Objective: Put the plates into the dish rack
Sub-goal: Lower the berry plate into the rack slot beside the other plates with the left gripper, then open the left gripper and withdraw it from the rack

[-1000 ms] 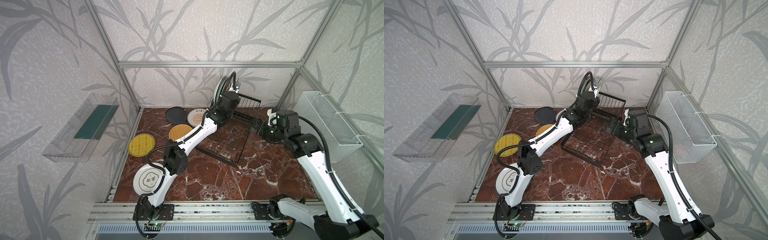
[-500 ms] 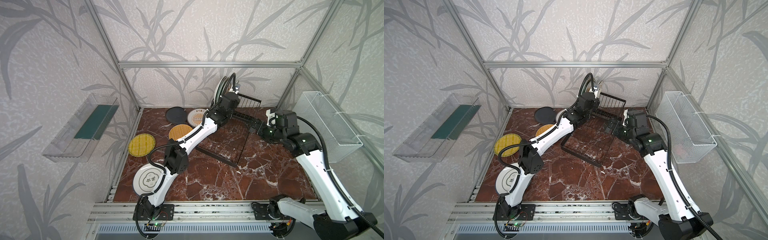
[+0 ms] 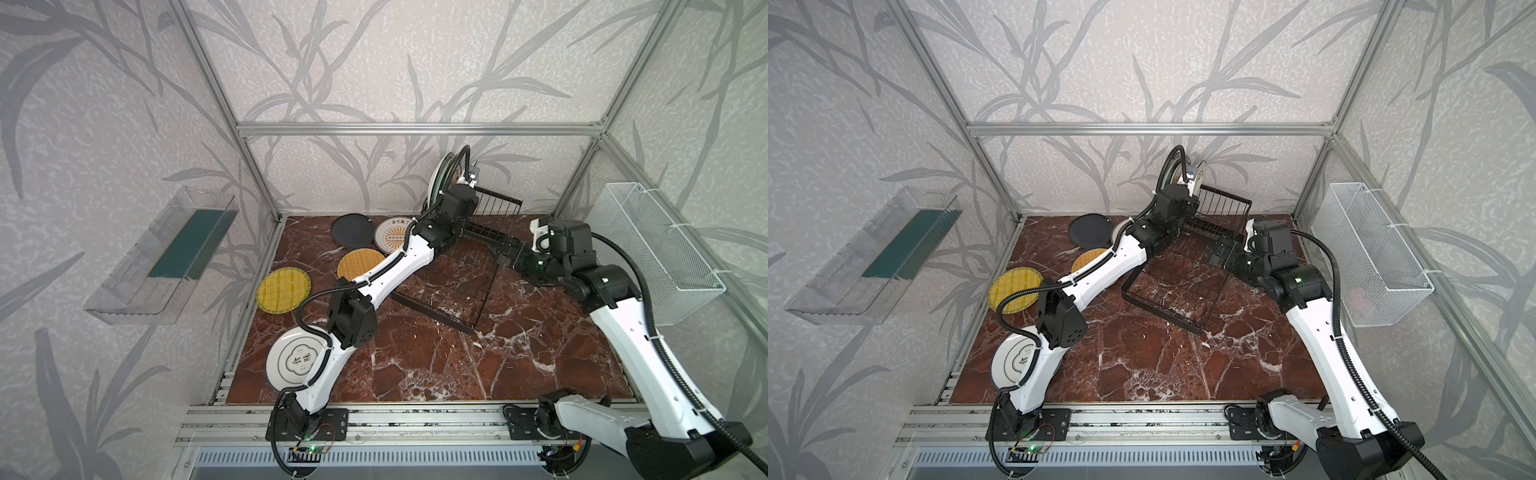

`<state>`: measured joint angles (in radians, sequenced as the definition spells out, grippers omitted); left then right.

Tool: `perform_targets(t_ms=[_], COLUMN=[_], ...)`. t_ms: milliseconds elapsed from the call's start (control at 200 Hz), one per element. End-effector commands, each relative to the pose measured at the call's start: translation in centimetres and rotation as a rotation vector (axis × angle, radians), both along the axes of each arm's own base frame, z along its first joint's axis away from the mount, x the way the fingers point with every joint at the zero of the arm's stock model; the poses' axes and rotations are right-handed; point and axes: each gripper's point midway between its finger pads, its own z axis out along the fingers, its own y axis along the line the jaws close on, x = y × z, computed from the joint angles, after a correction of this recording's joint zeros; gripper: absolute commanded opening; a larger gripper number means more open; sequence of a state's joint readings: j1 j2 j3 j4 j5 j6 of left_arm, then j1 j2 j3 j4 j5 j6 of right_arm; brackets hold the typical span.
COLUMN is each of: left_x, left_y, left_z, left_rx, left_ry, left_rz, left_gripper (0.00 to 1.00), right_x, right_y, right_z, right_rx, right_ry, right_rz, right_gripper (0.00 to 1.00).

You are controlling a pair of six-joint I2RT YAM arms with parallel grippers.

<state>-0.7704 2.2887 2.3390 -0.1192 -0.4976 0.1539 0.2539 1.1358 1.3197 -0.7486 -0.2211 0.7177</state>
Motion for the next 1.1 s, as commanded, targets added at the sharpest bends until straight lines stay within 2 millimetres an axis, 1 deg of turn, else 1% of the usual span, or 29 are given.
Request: perform_targets(t_ms=[0, 80, 225, 350, 495, 700, 820, 920, 1010, 1095], left_x=[-0.7, -0.9, -1.3, -1.6, -2.1, -3.1, -4.3, -5.6, -7.0, -8.2], left_y=[2.1, 2.3, 2.7, 2.9, 3.0, 3.1, 3.8, 4.8, 5.8, 6.7], left_z=[6.7, 7.1, 8.2, 8.9, 9.9, 11.5, 13.2, 14.8, 16.1, 16.9], left_rx=[-0.103, -0.104, -0.107, -0.116, -0.125, -0.142, -0.169, -0.187, -0.199, -0.215], left_ry=[-0.118, -0.123, -0.139, -0.150, -0.160, -0.169, -0.168, -0.162, -0.145, -0.124], left_rz=[0.038, 0.039, 0.043, 0.041, 0.028, 0.004, -0.022, -0.032, -0.048, -0.064], left_gripper=[0.11, 0.14, 0.24, 0.27, 0.35, 0.39, 0.43, 0.52, 0.66, 0.73], right_x=[0.3, 0.2, 0.2, 0.1, 0.1, -0.1, 0.0, 0.1, 0.3, 0.4], right_y=[0.2, 0.2, 0.2, 0.2, 0.2, 0.2, 0.3, 0.5, 0.8, 1.0], right_z=[0.2, 0.2, 0.3, 0.4, 0.5, 0.6, 0.8, 1.0, 1.1, 1.3], right_rx=[0.015, 0.016, 0.019, 0.021, 0.026, 0.027, 0.030, 0.029, 0.030, 0.031], right_ry=[-0.012, -0.012, -0.015, -0.018, -0.022, -0.026, -0.044, -0.065, -0.088, -0.112], right_rz=[0.007, 0.008, 0.008, 0.008, 0.007, 0.007, 0.018, 0.030, 0.056, 0.070], right_gripper=[0.99, 0.99, 0.99, 0.99, 0.99, 0.99, 0.99, 0.99, 0.99, 0.99])
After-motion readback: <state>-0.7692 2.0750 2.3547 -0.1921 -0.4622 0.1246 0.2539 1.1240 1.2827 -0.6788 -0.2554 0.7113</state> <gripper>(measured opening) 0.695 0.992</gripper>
